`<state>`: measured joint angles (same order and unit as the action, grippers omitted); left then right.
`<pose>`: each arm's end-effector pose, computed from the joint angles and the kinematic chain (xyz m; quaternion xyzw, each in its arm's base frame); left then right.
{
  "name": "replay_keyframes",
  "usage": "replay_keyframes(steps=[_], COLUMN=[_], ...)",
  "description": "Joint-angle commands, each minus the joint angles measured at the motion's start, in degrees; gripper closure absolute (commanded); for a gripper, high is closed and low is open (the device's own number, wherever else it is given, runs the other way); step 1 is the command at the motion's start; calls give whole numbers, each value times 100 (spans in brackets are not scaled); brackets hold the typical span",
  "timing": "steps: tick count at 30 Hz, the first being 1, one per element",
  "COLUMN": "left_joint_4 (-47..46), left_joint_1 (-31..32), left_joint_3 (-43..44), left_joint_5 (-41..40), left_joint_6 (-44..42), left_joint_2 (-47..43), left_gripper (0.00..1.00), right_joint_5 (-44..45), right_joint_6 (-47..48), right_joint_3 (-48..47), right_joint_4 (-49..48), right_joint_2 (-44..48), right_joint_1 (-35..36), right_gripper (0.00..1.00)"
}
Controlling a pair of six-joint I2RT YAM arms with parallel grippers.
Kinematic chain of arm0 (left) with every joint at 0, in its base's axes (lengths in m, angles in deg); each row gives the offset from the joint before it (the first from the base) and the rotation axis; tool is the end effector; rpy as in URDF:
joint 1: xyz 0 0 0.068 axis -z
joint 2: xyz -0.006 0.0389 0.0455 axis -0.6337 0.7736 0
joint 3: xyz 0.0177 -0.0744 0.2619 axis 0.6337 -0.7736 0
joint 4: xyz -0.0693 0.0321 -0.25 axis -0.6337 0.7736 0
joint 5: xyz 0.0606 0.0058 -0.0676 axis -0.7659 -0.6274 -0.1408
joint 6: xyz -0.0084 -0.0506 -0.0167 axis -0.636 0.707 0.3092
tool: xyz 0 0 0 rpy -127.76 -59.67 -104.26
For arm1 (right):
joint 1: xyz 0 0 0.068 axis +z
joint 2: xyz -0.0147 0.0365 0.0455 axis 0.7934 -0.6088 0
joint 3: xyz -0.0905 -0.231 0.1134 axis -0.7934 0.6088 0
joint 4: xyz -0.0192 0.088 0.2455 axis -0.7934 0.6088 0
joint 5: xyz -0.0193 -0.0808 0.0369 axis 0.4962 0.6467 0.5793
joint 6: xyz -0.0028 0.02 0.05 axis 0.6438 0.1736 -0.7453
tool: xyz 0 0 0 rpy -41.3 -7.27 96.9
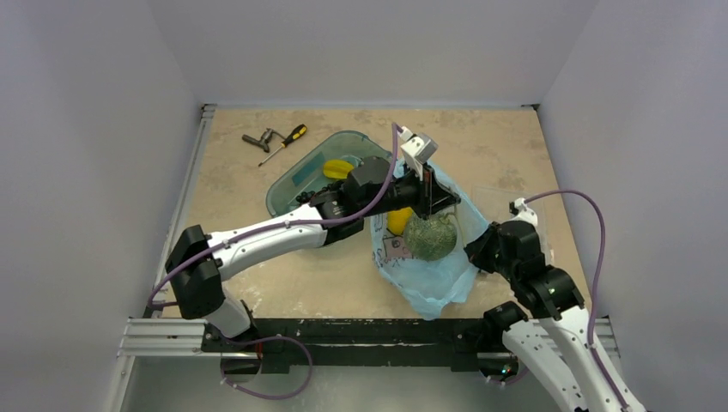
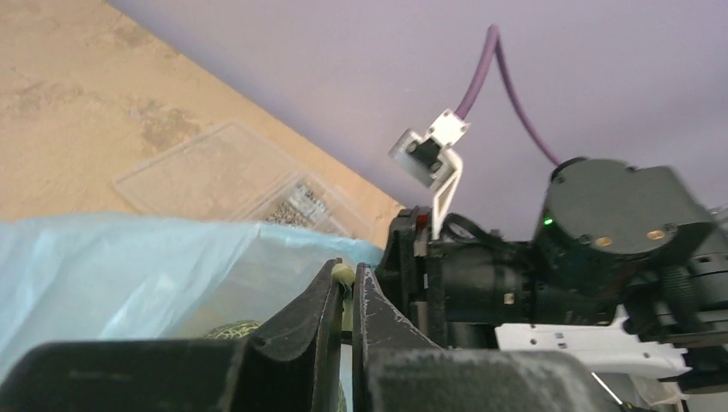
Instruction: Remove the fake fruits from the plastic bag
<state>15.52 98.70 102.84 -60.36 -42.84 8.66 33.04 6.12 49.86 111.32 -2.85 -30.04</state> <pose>0.1909 -0.3366 0.3563 0.2445 0.6841 -0.5353 0.4309 0.0977 0.0342 0.2729 0.1962 0.8773 0.1741 0.4019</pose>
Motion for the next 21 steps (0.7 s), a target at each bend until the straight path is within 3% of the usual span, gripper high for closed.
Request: replay_keyframes(steps=[1,5,9,16,21], left_joint_4=[345,471,1184,3427,4799], left_joint_1=[-5,14,11,-62,-297], left_joint_3=[751,1112,1355,1645,1592], left_joint_5=[332,912,1126,369,-703], left_joint_6=[207,611,414,-908,-1443], left_joint_2=[-367,-502,-979,-2252,-3048], left_gripper=[100,100,100,100,100], right_joint_5=[410,787,1117,1176,1159], right_joint_6=[-229,-545,-721,-819,-814], right_joint_3=[-297,-344,-435,-323,-299], right_joint_4=[-6,111,113,66,40], right_joint_2=[61,31,72,203,302], right_joint_1=[13,13,10,13,13], right_gripper=[100,100,100,100,100])
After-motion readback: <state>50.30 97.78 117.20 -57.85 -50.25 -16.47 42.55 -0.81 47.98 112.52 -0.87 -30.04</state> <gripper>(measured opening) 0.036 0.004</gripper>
